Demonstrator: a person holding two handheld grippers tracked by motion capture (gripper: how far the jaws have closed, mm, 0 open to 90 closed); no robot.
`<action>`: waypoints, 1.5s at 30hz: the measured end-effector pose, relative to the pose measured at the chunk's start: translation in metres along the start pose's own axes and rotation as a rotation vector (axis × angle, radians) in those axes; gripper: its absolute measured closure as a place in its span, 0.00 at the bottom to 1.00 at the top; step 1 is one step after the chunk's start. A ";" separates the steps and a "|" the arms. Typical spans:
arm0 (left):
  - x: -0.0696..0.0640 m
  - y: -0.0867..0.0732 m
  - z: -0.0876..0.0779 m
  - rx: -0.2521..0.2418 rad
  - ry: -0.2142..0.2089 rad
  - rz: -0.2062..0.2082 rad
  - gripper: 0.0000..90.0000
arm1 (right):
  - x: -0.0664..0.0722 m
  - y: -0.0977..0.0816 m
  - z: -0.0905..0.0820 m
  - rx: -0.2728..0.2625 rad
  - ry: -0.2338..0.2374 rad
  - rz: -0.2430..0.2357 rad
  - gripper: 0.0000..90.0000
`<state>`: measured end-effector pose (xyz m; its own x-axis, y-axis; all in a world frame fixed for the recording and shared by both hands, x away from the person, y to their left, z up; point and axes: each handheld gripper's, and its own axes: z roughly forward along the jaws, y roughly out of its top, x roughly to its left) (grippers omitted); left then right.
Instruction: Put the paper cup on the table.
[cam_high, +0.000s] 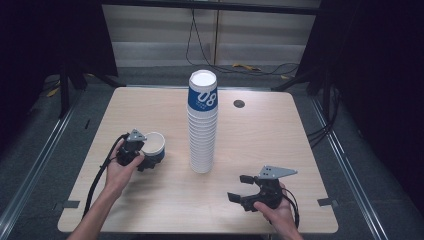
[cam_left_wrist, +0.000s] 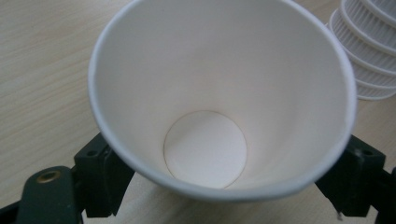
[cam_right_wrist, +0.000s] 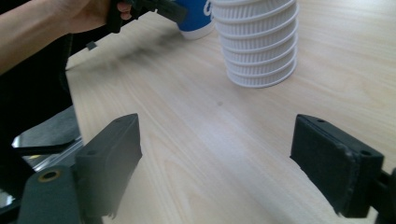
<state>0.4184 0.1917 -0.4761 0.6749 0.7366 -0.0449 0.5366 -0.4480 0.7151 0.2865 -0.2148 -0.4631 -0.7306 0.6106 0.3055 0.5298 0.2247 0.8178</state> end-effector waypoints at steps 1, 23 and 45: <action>-0.001 0.000 0.000 -0.003 0.005 0.011 0.18 | 0.000 0.000 0.001 0.000 0.000 0.000 0.19; 0.009 -0.033 -0.022 -0.051 -0.025 -0.025 0.18 | 0.000 -0.001 -0.004 -0.026 -0.089 -0.008 0.21; -0.010 -0.065 -0.061 -0.175 -0.102 -0.150 0.24 | 0.000 -0.002 -0.004 -0.043 -0.173 -0.015 0.24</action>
<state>0.3459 0.2446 -0.4799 0.6465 0.7294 -0.2236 0.5450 -0.2364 0.8044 0.2843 -0.2183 -0.4631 -0.6511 0.7299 0.2080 0.4981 0.2041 0.8428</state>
